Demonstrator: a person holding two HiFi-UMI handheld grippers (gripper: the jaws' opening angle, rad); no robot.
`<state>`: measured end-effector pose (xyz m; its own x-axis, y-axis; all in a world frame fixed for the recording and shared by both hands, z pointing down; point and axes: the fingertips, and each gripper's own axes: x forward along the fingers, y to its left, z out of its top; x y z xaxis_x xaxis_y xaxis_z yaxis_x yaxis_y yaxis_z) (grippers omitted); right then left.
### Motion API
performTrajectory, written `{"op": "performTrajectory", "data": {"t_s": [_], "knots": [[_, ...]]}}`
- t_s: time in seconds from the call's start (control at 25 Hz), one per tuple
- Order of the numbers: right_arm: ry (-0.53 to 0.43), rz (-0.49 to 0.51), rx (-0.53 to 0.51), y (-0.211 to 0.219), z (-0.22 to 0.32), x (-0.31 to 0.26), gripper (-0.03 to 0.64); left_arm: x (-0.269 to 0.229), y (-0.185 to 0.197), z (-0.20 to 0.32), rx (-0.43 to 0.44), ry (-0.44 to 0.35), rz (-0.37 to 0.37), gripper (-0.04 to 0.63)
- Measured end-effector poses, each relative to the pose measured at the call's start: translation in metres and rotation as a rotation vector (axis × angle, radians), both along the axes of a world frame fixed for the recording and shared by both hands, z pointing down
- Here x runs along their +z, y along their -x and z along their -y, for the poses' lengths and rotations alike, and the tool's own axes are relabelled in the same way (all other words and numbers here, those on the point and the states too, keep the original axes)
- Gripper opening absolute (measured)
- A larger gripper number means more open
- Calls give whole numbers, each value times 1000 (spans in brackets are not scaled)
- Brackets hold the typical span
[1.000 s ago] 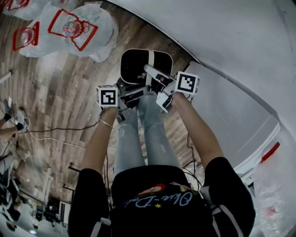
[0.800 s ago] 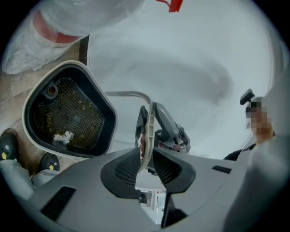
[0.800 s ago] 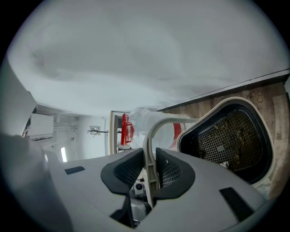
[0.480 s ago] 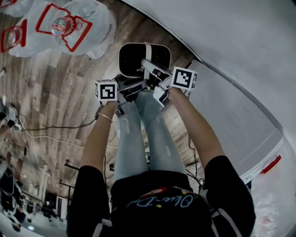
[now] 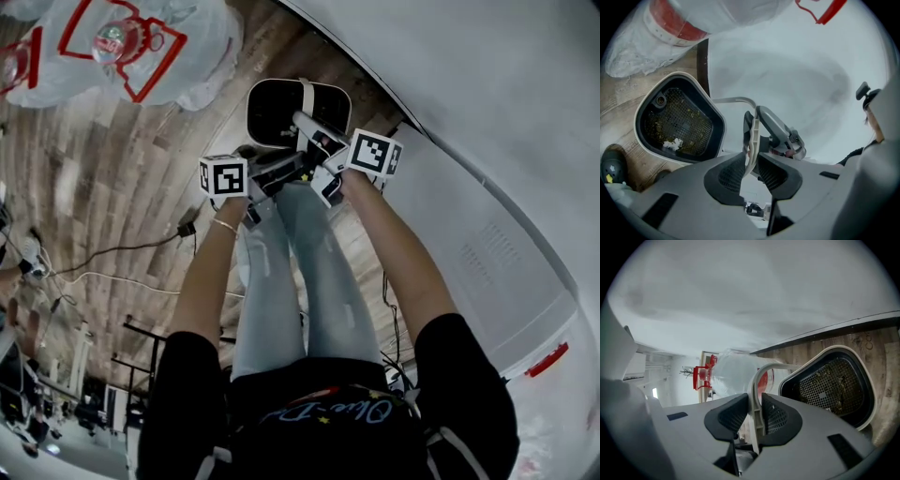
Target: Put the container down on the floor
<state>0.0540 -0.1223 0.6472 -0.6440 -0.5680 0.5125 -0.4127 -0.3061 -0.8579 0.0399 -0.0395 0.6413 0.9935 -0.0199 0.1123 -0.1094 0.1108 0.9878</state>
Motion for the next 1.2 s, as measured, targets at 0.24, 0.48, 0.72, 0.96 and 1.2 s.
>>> {"op": "performTrajectory", "data": {"t_s": [0.24, 0.48, 0.72, 0.96, 1.2], "knots": [[51, -39, -19, -6, -5, 24, 64, 19, -9, -5, 9, 35, 23, 67], [79, -76, -33, -10, -12, 35, 66, 30, -13, -11, 12, 65, 27, 72], [88, -95, -41, -5, -18, 38, 69, 34, -7, -17, 10, 59, 37, 77], [97, -114, -76, 23, -20, 45, 69, 39, 15, -17, 36, 14, 58, 118], [116, -170, -157, 52, -10, 55, 69, 44, 44, -4, -30, 81, 40, 170]]}}
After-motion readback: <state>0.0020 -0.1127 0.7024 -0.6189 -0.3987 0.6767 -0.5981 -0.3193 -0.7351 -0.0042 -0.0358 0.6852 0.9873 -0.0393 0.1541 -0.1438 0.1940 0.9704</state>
